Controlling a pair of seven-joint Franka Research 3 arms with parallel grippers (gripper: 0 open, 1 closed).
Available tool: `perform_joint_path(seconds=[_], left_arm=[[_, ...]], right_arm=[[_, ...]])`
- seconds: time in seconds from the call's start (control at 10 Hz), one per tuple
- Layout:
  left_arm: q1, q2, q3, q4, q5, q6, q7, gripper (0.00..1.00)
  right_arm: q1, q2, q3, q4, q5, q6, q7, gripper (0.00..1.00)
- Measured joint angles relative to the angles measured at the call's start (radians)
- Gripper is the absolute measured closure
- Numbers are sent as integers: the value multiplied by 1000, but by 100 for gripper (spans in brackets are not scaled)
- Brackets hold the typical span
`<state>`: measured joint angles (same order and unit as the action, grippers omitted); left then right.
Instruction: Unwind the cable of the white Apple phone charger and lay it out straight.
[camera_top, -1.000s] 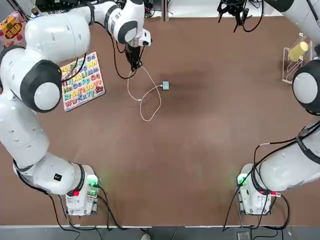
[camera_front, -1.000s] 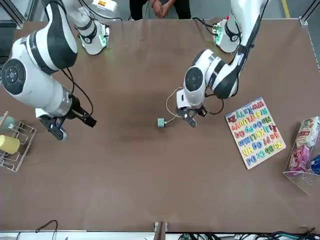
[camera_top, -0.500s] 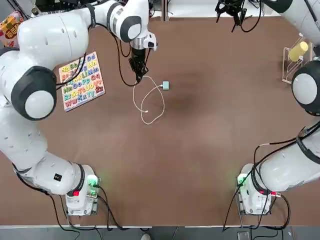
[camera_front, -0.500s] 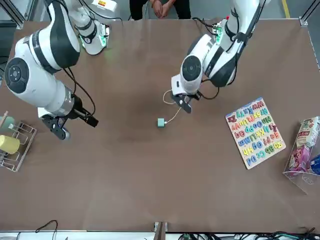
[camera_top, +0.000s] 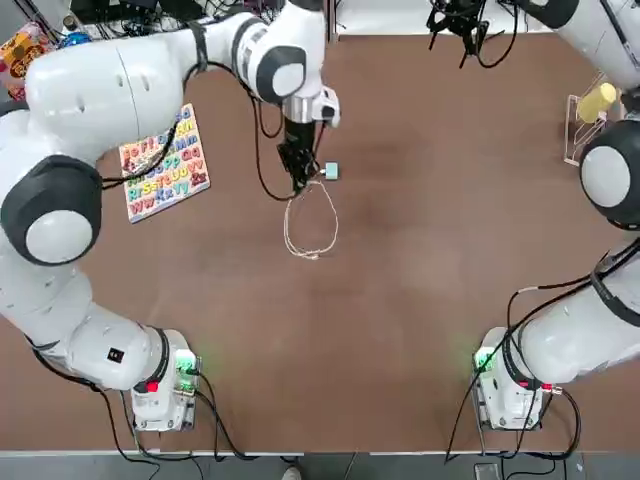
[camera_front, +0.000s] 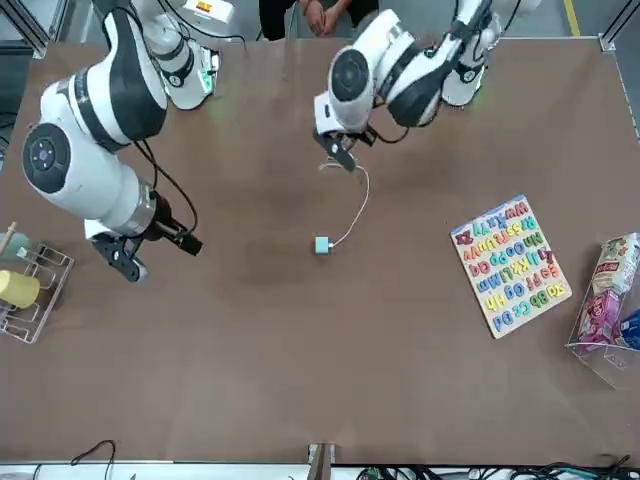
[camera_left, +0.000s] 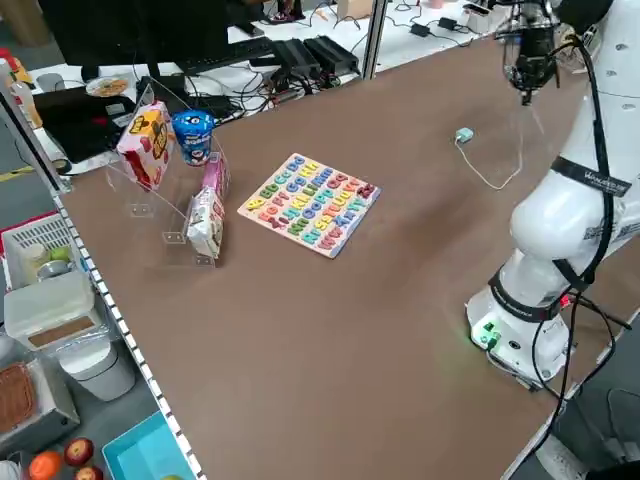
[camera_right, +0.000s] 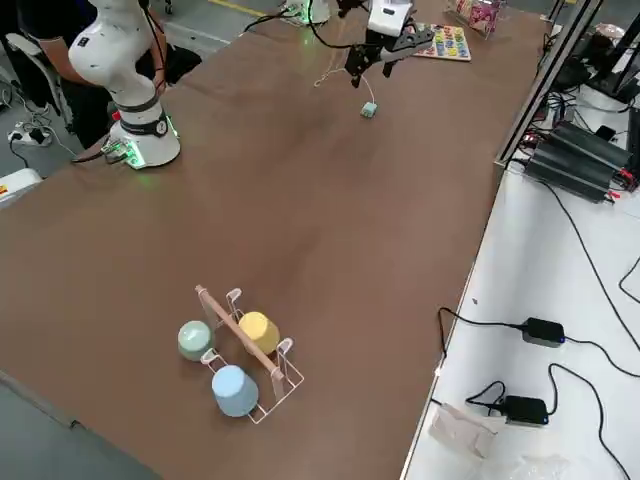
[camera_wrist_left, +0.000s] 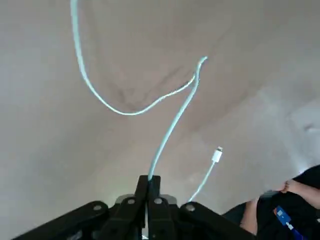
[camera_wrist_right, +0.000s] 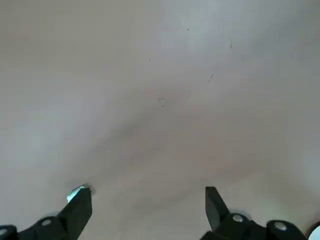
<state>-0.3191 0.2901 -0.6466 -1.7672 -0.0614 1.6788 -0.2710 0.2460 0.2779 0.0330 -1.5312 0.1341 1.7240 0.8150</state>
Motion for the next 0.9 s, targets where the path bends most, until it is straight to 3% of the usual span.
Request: perform_joint_path(seconds=[0.5, 0.9], left_arm=[[-25, -2, -296, -55, 57, 73, -237, 97], [-33, -27, -458, -63, 93, 75, -335, 97]], right_arm=[[77, 61, 2, -2, 1, 105, 122, 0], [192, 179, 4, -5, 1, 239, 227, 0]])
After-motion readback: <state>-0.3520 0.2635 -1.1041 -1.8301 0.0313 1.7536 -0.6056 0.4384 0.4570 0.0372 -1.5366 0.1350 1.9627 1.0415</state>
